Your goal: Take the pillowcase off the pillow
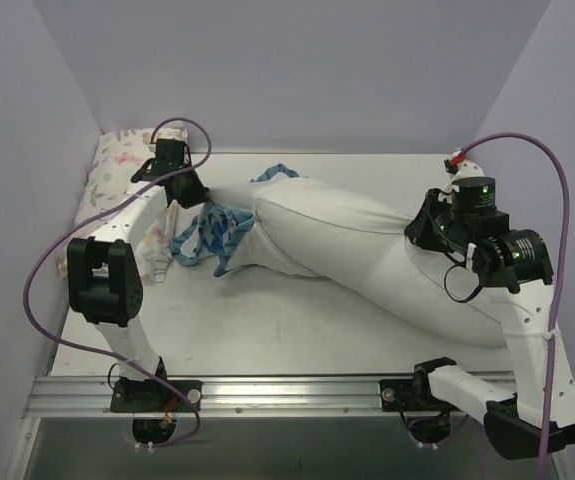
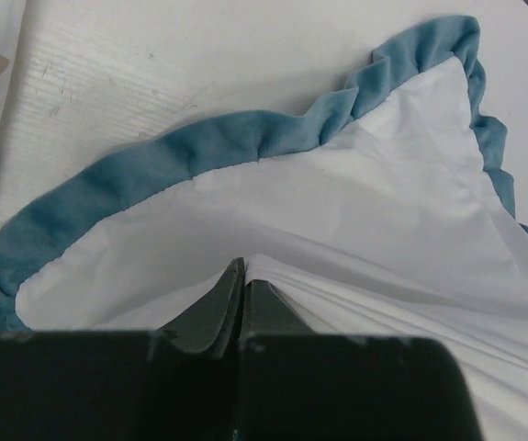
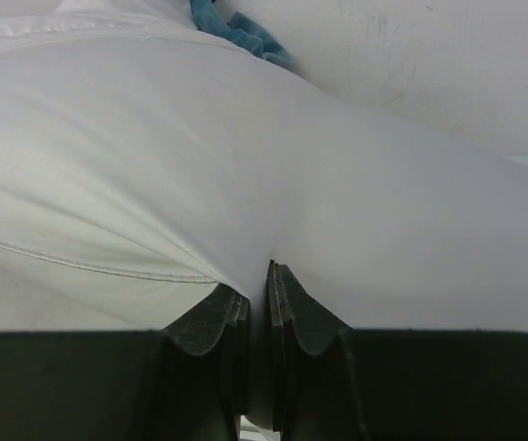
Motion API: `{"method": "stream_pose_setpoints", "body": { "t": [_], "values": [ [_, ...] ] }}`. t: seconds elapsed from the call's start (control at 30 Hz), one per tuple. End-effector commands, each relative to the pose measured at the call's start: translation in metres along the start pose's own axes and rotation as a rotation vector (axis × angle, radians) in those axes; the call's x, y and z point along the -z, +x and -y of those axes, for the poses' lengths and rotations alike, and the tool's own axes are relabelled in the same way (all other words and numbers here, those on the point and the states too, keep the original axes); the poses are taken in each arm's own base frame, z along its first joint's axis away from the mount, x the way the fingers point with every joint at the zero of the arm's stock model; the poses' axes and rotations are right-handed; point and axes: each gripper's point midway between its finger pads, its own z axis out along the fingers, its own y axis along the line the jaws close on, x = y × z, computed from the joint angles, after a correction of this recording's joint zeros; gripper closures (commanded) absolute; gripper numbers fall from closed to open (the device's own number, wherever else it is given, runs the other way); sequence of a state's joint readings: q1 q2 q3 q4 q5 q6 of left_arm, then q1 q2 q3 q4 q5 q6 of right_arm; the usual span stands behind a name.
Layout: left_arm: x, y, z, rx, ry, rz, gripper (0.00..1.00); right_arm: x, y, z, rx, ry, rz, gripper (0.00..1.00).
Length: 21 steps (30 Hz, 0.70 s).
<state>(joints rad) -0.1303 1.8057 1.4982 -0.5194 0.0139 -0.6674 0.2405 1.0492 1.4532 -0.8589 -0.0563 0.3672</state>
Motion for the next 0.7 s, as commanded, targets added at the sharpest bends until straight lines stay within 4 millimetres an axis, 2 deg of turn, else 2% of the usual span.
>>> {"method": "stream_pose_setpoints", "body": {
  "t": [0.0,0.27,0.4,0.47,0.5,0.67],
  "values": [
    [-0.010,-0.055,-0.062,0.011,-0.243,0.181,1.00,0.050,-0.041,0.035,-0.037,0.151,0.240,1.00],
    [-0.019,-0.058,-0.051,-0.019,-0.232,0.177,1.00,0.064,-0.046,0.032,-0.038,0.128,0.271,1.00],
    [-0.021,-0.048,-0.040,-0.042,-0.203,0.156,1.00,0.062,-0.048,0.022,-0.050,0.083,0.266,1.00],
    [-0.017,-0.045,-0.033,-0.056,-0.185,0.163,1.00,0.062,-0.056,0.017,-0.063,0.056,0.295,1.00],
    [-0.018,-0.036,-0.033,-0.066,-0.183,0.153,1.00,0.064,-0.059,0.016,-0.067,0.057,0.305,1.00],
    [-0.011,-0.019,-0.026,-0.059,-0.144,0.157,1.00,0.084,-0.101,-0.007,-0.087,-0.034,0.408,1.00]
  ]
}}
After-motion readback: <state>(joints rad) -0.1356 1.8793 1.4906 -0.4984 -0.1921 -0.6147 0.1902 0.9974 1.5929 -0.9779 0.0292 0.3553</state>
